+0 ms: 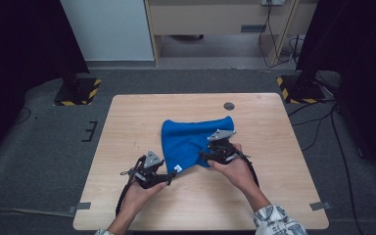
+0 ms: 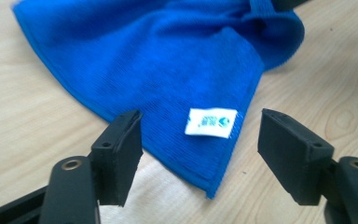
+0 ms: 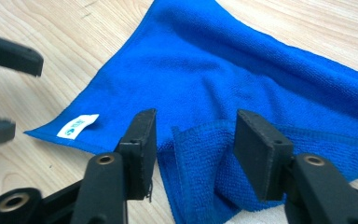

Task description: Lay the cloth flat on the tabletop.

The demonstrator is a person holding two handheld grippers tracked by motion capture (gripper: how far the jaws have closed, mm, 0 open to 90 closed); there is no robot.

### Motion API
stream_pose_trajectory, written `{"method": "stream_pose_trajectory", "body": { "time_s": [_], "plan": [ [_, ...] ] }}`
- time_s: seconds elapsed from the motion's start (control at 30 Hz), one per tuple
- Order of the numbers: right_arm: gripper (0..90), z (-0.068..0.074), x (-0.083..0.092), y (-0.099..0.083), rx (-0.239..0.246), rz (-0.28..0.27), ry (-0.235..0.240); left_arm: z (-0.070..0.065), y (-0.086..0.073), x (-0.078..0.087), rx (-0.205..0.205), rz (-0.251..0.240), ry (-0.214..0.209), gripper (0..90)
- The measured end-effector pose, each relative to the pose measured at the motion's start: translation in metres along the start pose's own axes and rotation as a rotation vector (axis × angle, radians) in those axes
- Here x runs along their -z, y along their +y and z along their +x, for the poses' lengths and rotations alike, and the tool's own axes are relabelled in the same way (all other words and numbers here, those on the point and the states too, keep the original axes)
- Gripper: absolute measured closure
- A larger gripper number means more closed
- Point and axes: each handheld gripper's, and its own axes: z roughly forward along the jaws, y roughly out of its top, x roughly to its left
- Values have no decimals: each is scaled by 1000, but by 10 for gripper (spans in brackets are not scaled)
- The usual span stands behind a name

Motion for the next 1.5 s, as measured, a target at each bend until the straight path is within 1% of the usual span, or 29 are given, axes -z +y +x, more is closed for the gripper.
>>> {"method": "stream_pose_trajectory", "body": {
  "time_s": [0.07,0.13,0.2,0.3,0.4,0.53,0.6,0.67,0.73,0.77,0.83,0.87,0.9,0.93,1.03,1.13,1.2,1.3,1.33,1.4,1.43,1.5],
  "plan": [
    [469,1,-3,0,4,5,-11,-1,-4,-4,-1,16,-5,301],
    [460,3,-6,-1,11,12,-25,-1,-8,-7,3,24,0,299],
    [460,4,-9,-2,16,18,-34,0,-9,-8,5,25,1,290],
    [472,5,-10,-2,19,23,-45,-3,-9,-9,-3,25,-11,275],
    [502,5,-13,-3,27,35,-55,-5,-9,-11,-11,26,-16,266],
    [546,6,-15,-5,31,43,-60,-7,-11,-15,-21,38,-10,268],
    [596,6,-17,-7,36,55,-60,-7,-12,-16,-24,44,-6,298],
    [611,6,-18,-8,41,62,-70,-7,-13,-17,-28,50,-4,325],
    [599,6,-18,-9,32,62,-69,-7,-13,-17,-34,51,10,355],
    [576,6,-17,-9,34,54,-67,-7,-13,-17,-31,48,8,364],
    [494,7,-17,-9,34,46,-58,-7,-13,-16,-32,46,9,377],
    [463,8,-18,-9,37,51,-53,-7,-13,-16,-31,46,6,391],
    [449,10,-18,-9,44,54,-53,-7,-13,-16,-32,46,7,406],
    [453,10,-18,-10,52,56,-57,-7,-13,-16,-33,46,10,420],
    [529,9,-18,-11,65,73,-74,-5,-13,-16,-28,50,10,479],
    [627,6,-18,-13,60,91,-92,-4,-13,-17,-25,62,11,562],
    [698,3,-17,-15,61,98,-100,-4,-13,-17,-32,71,9,629],
    [786,1,-16,-16,41,92,-100,-3,-12,-17,-40,76,18,741],
    [799,0,-15,-16,38,91,-100,-2,-11,-17,-39,74,17,771],
    [824,0,-14,-17,34,83,-99,-1,-10,-17,-43,73,13,863],
    [832,-1,-13,-17,35,76,-97,0,-8,-17,-45,71,17,882],
    [848,-2,-9,-17,28,59,-99,1,-7,-15,-46,64,21,888]
  ]
}}
